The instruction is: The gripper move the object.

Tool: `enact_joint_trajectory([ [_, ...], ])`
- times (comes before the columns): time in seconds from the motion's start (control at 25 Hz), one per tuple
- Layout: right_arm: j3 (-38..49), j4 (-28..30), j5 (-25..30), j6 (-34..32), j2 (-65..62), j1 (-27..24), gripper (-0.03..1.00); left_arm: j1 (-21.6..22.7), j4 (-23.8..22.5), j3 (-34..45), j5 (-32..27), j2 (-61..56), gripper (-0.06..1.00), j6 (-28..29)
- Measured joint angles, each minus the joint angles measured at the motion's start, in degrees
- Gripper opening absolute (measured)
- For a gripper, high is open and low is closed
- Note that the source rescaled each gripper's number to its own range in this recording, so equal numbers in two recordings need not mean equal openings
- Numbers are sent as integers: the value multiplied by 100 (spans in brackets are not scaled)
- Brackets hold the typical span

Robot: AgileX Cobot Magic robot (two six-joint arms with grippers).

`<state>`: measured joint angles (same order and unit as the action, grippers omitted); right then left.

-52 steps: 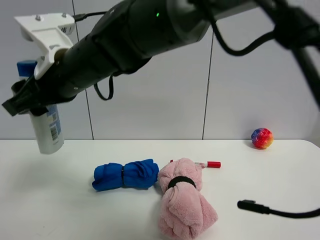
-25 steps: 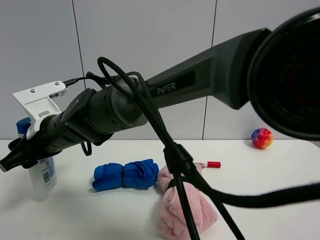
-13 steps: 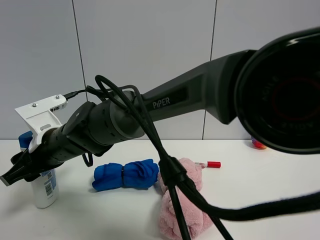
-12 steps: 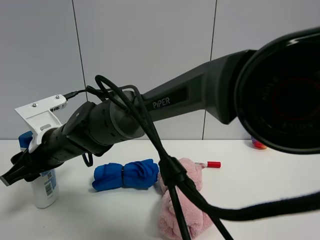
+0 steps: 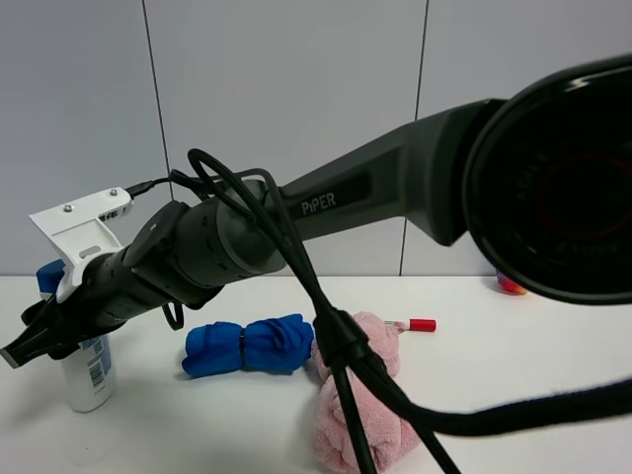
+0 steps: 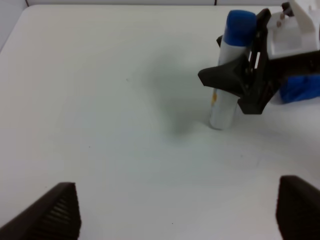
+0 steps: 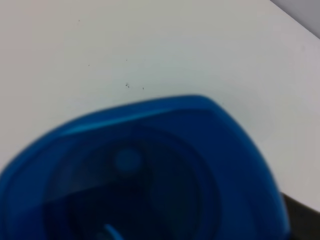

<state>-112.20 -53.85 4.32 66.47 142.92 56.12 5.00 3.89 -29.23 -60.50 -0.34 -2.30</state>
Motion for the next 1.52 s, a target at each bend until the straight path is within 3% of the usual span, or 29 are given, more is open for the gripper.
enact_joint_trajectory([
  [0.16,0,0,42,0,0,0,2,0,0,0,0,0,100,0],
  [0.36,-36,0,25,0,0,0,24,0,0,0,0,0,100,0],
  [0.52,-36,0,25,0,0,0,31,0,0,0,0,0,100,0],
  [0.68,-36,0,20,0,0,11,59,0,0,0,0,0,100,0],
  [0.8,-36,0,26,-2,-50,60,72,0,0,0,0,0,100,0],
  [1.16,-36,6,75,-2,-637,76,75,0,0,0,0,0,100,0],
  [1.4,-36,91,610,-8,-1437,92,75,0,0,0,0,0,100,0],
  [1.52,-36,579,957,-70,-1987,148,75,0,0,0,0,0,100,0],
])
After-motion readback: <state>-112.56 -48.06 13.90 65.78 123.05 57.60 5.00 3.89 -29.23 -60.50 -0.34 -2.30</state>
